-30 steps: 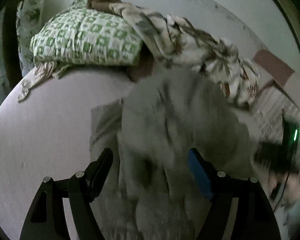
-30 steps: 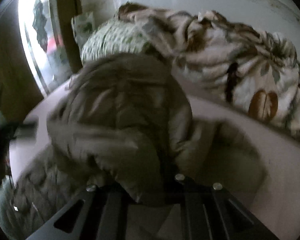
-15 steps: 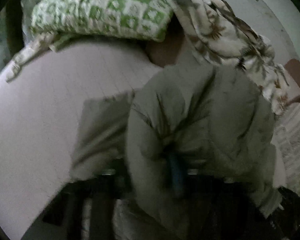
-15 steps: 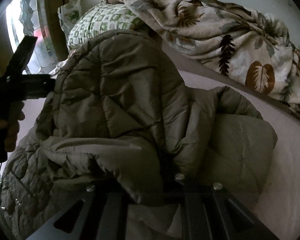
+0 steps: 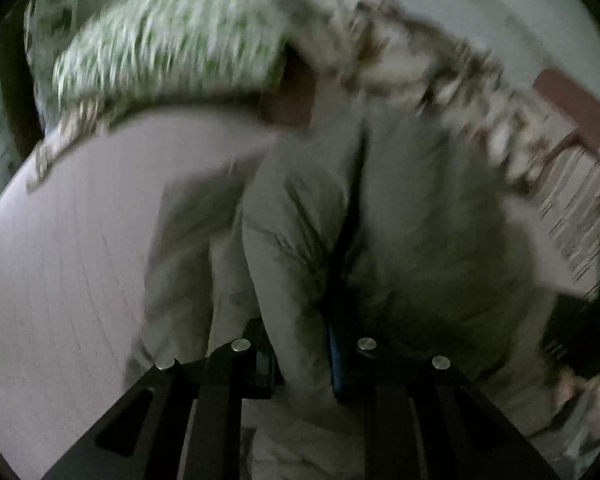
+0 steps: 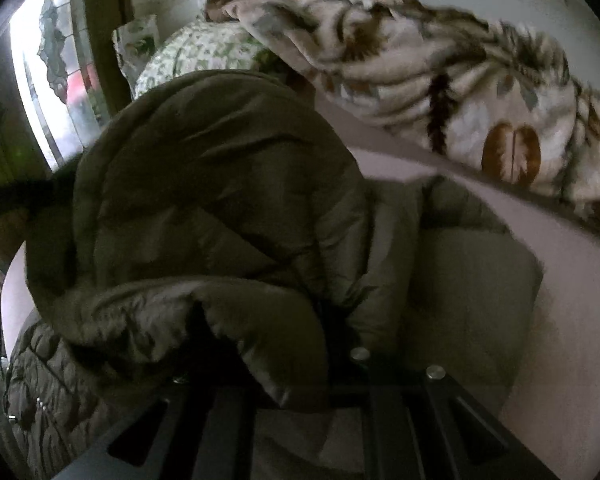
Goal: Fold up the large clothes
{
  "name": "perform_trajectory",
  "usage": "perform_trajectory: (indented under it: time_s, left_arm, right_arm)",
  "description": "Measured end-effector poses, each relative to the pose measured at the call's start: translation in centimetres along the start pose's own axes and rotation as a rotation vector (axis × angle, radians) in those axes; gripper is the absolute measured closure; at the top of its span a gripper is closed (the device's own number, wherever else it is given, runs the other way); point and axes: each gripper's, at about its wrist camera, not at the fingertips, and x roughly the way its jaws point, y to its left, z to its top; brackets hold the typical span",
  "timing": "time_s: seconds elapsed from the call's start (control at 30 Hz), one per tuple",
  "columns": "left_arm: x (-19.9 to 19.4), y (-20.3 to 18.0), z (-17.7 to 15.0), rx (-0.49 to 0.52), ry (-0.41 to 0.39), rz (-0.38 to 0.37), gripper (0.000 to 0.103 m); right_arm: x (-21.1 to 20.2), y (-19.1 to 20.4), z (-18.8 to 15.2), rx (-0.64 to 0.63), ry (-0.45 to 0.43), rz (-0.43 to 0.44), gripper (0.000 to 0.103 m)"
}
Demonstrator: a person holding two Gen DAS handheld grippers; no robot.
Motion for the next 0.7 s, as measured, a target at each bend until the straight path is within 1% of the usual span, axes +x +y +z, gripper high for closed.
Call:
perform_trajectory:
  time_s: [0.03, 0.1, 0.13, 0.2, 0.23, 0.27, 0.3, 0.33, 0.53, 0.57, 0.6, 0.63, 0.67, 0.7]
  left_arm:
    - [0.8, 0.3, -0.6, -0.001, 0.005, 0.002, 0.082]
    - [0.8, 0.0, -1.0, 0.034, -0.031, 0.018, 0.08]
    - [0.6, -0.2, -0.9, 0.048, -0.036, 0.024, 0.08]
    - [0.4, -0.3, -0.6, 0.055, -0.027, 0.027, 0.075]
    - [0.0, -0.2, -0.4, 0.051, -0.022, 0.017, 0.066]
    - [-0.2, 0.0, -0.4, 0.043, -0.021, 0.009, 0.059]
    - [-0.4, 0.2, -0.4, 0.037, -0.024, 0.007, 0.047]
    - [-0.5, 0.3, -0.4, 0.036, -0.028, 0.015, 0.043]
    - [0.0, 0.2, -1.6, 0.073, -0.006, 0.054, 0.043]
    - [0.2, 0.2, -1.6, 0.076, 0.001, 0.062, 0.042]
    - [0.2, 0.2, -1.6, 0.076, 0.01, 0.069, 0.042]
    - [0.3, 0.3, -1.5, 0.071, 0.016, 0.07, 0.042]
    - [0.3, 0.4, -1.4, 0.062, 0.021, 0.065, 0.042]
    - [0.2, 0.5, -1.3, 0.056, 0.024, 0.063, 0.042]
  right_arm:
    - [0.6, -0.2, -0.2, 0.006, 0.005, 0.005, 0.092]
    - [1.1, -0.1, -0.3, 0.002, -0.006, -0.001, 0.09]
    - [1.2, 0.1, -0.3, -0.004, -0.011, -0.007, 0.09]
    - [0.8, 0.6, -0.3, -0.029, -0.013, -0.036, 0.09]
    - [0.6, 0.7, -0.3, -0.039, -0.016, -0.045, 0.089]
    - [0.0, 1.1, -0.4, -0.066, -0.025, -0.066, 0.088]
    - [-0.5, 1.4, -0.6, -0.087, -0.035, -0.084, 0.088]
    - [-0.8, 1.6, -0.8, -0.101, -0.042, -0.094, 0.087]
    - [-3.4, 2.9, -2.7, -0.246, -0.07, -0.168, 0.082]
    - [-3.9, 3.2, -2.9, -0.275, -0.071, -0.178, 0.077]
    - [-4.4, 3.4, -3.2, -0.298, -0.073, -0.173, 0.067]
    - [-5.0, 3.4, -3.5, -0.31, -0.065, -0.157, 0.048]
    - [-5.6, 3.3, -3.8, -0.308, -0.056, -0.141, 0.0]
    - [-6.1, 3.1, -4.0, -0.303, -0.063, -0.121, 0.0]
